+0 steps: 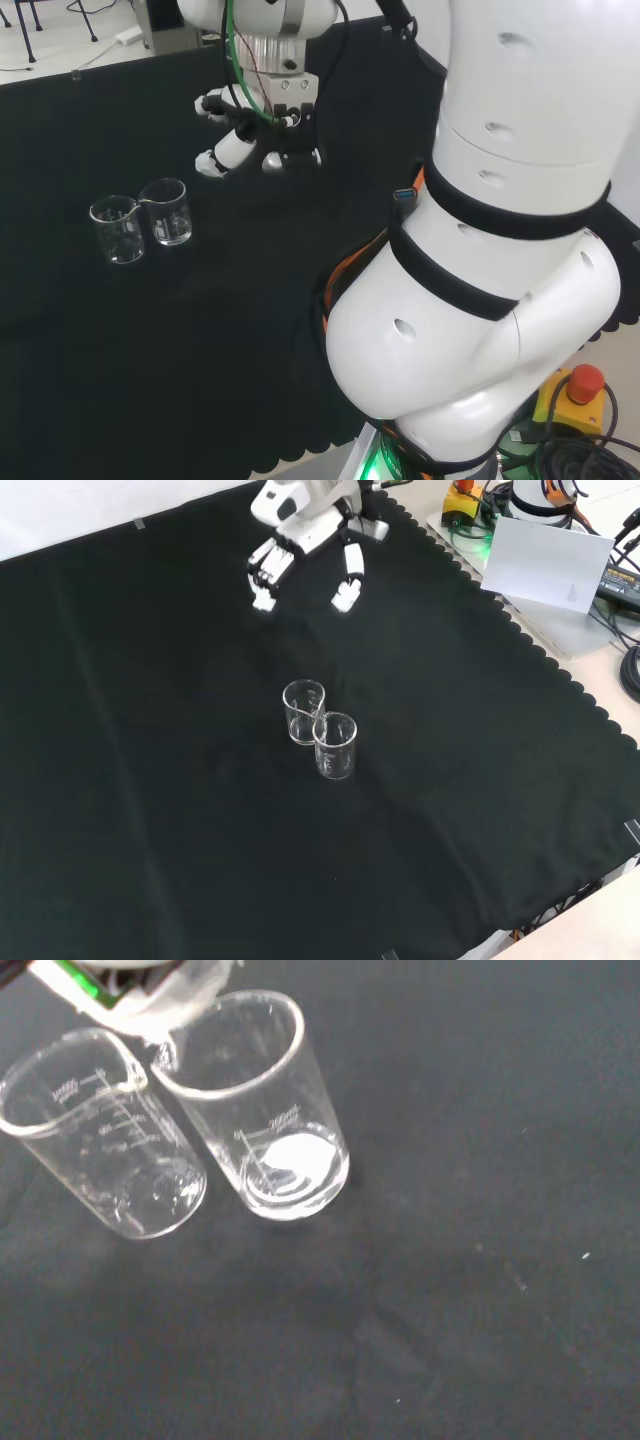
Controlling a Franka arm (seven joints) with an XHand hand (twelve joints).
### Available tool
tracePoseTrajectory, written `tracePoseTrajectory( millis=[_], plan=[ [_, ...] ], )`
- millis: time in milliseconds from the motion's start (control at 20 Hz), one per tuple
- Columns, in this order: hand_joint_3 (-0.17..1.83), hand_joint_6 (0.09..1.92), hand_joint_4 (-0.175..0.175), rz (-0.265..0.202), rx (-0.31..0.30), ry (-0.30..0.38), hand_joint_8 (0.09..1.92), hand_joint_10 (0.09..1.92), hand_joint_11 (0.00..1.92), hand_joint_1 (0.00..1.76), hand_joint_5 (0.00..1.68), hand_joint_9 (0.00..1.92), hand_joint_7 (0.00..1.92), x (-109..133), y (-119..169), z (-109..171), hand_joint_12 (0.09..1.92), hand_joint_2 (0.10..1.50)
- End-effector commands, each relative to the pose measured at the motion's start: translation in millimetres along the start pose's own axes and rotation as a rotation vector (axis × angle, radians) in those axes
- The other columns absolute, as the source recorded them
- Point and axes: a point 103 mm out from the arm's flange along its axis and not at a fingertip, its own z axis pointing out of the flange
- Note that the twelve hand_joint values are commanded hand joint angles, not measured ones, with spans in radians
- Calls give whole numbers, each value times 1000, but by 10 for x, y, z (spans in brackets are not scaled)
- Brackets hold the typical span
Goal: Pick up the beaker on the right.
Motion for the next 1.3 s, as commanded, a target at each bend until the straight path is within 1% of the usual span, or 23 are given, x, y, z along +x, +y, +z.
tracePoseTrajectory(
  millis=[50,250,450,800,1000,1100,1200,1300],
  plan=[
    [675,87,-39,-65,21,69,624,691,0,834,238,311,237,-36,319,244,1199,514],
    [680,87,-40,-97,45,85,624,691,0,837,240,308,237,-55,450,333,1190,507],
    [689,87,-39,-111,51,108,624,689,0,837,234,300,236,-73,555,416,1166,497],
    [690,87,-40,-137,62,166,629,689,0,832,239,303,244,-146,701,560,1152,486],
    [690,87,-42,-155,91,208,633,683,0,831,245,304,251,-168,767,665,1143,483],
    [692,87,-43,-175,90,223,629,671,0,830,246,290,240,-164,790,707,1128,483],
    [692,87,-44,-196,87,254,627,665,0,829,247,283,234,-162,810,747,1121,482],
    [692,87,-44,-205,89,266,627,662,0,827,251,281,232,-183,832,766,1117,481]
  ],
)
